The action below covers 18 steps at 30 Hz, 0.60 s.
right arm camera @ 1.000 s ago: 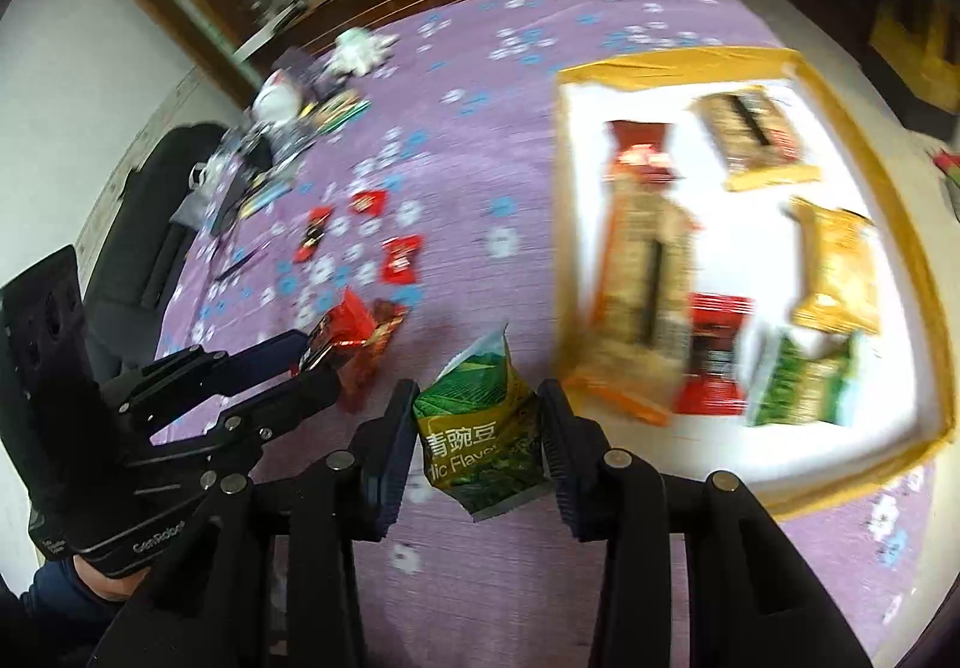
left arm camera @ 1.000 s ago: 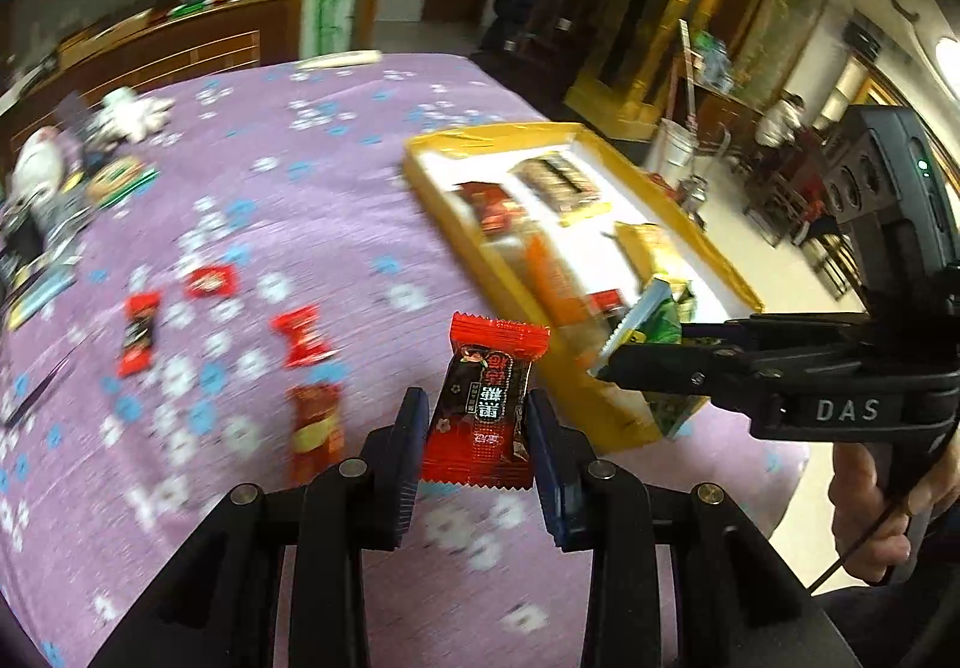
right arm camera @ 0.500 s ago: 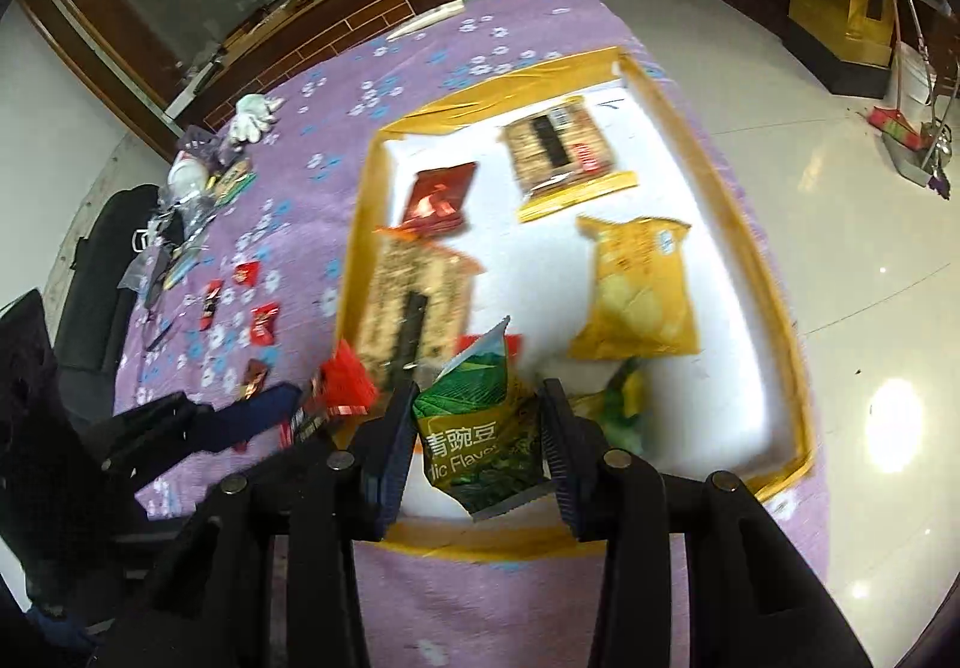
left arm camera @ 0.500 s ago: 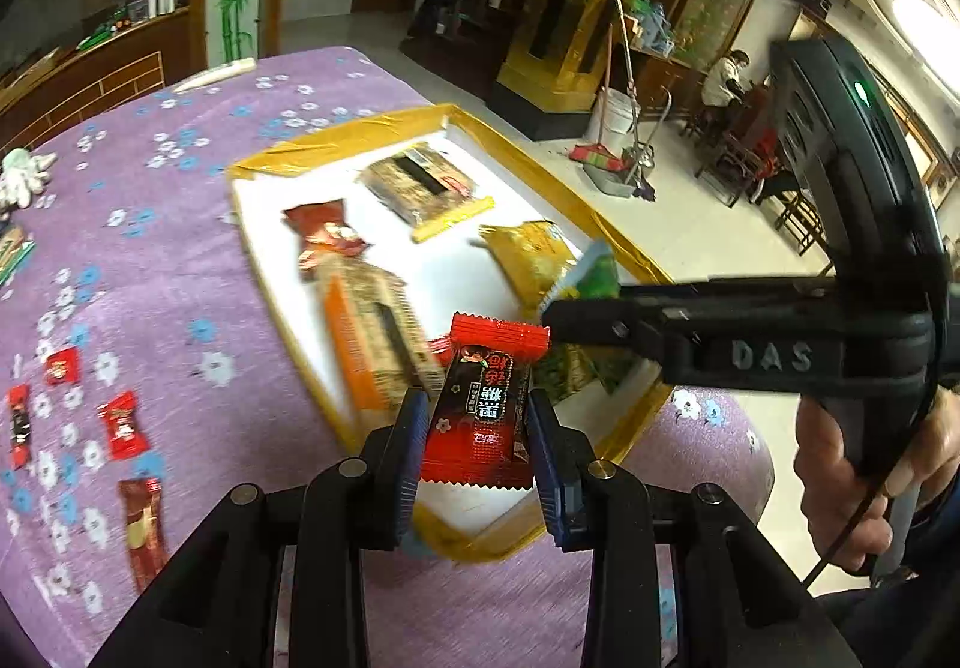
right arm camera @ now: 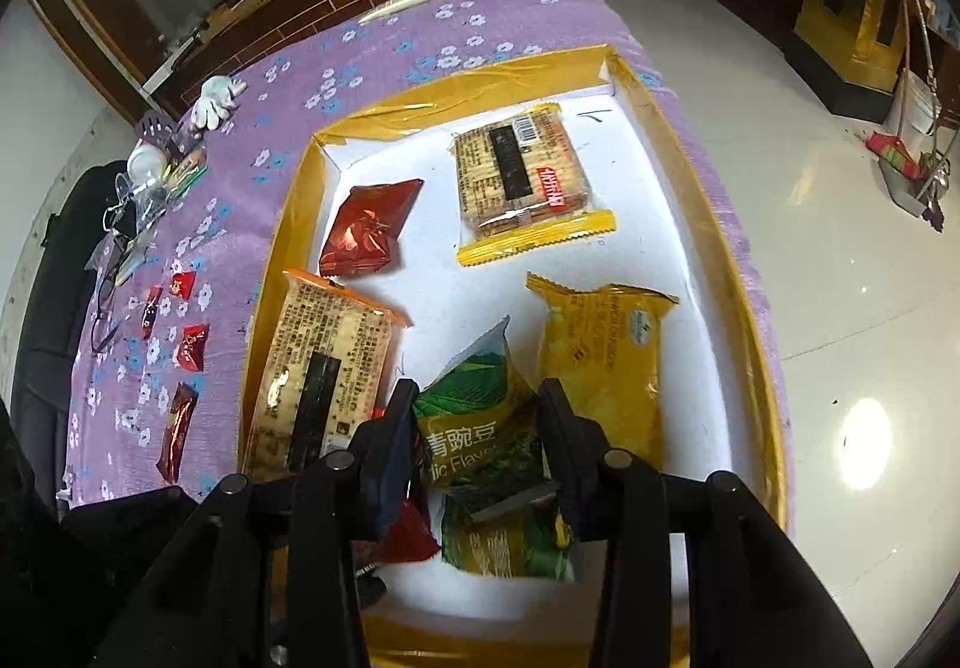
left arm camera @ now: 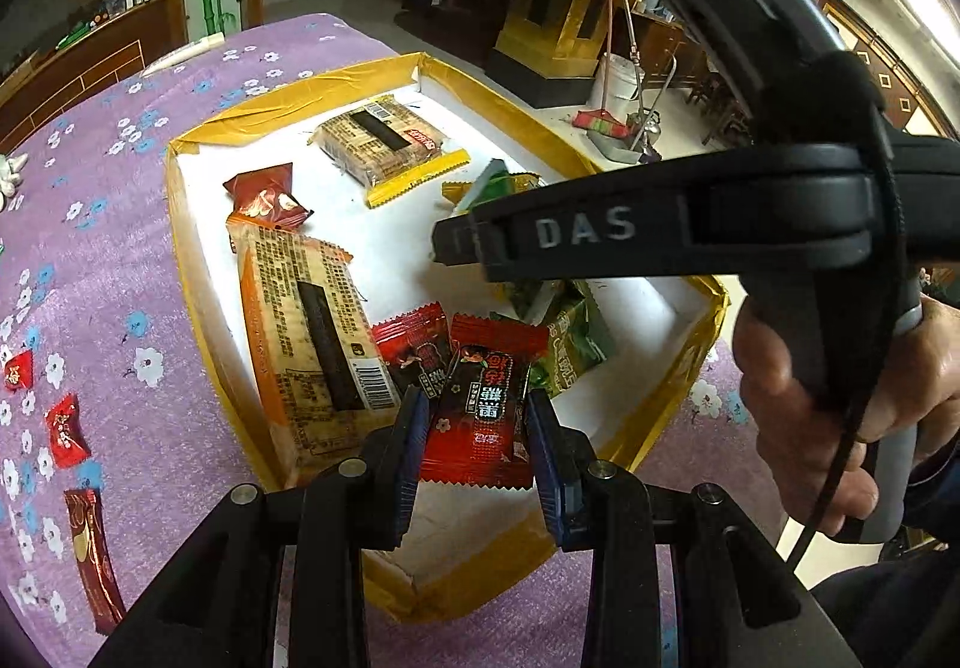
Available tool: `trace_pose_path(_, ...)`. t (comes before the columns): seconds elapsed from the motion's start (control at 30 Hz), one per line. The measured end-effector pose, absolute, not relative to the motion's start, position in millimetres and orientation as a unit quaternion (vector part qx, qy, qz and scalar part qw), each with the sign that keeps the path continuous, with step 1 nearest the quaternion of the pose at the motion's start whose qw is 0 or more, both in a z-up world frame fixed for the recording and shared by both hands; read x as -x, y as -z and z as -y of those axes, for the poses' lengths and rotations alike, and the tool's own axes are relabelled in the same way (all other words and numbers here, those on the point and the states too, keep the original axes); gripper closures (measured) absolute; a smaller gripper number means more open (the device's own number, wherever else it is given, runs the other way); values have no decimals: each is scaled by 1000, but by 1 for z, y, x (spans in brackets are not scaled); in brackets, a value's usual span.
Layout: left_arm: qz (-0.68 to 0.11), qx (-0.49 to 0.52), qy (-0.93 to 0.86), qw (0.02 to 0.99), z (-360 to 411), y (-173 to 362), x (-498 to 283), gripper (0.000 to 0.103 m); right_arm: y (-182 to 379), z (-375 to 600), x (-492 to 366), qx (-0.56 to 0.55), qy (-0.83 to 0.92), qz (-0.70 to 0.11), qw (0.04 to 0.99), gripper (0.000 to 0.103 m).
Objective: Organize snacks
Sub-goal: 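Release the red packet with the left tool while the right tool releases the green pea packet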
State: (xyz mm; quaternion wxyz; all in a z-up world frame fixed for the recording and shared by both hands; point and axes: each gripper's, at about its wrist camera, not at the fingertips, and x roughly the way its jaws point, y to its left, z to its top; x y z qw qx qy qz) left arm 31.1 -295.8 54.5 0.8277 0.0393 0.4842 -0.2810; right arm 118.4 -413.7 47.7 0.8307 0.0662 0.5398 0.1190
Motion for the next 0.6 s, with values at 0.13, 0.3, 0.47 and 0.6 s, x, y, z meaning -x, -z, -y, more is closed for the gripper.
trace_pose_path(0.13,-485,-43,276,829,297,-53,-34,69,-47,409,-124,-54,-124,-538,832,63)
trace_pose_path(0.3,-482,-52,274,831,299,-53,-36,69,-47,404,-129,-38,-127,-533,836,63)
trace_pose_path(0.47,-479,-59,278,830,301,-54,-37,69,-49,402,-130,-31,-130,-531,837,63)
trace_pose_path(0.6,-484,-55,277,829,300,-53,-39,68,-50,402,-130,-33,-129,-531,837,63)
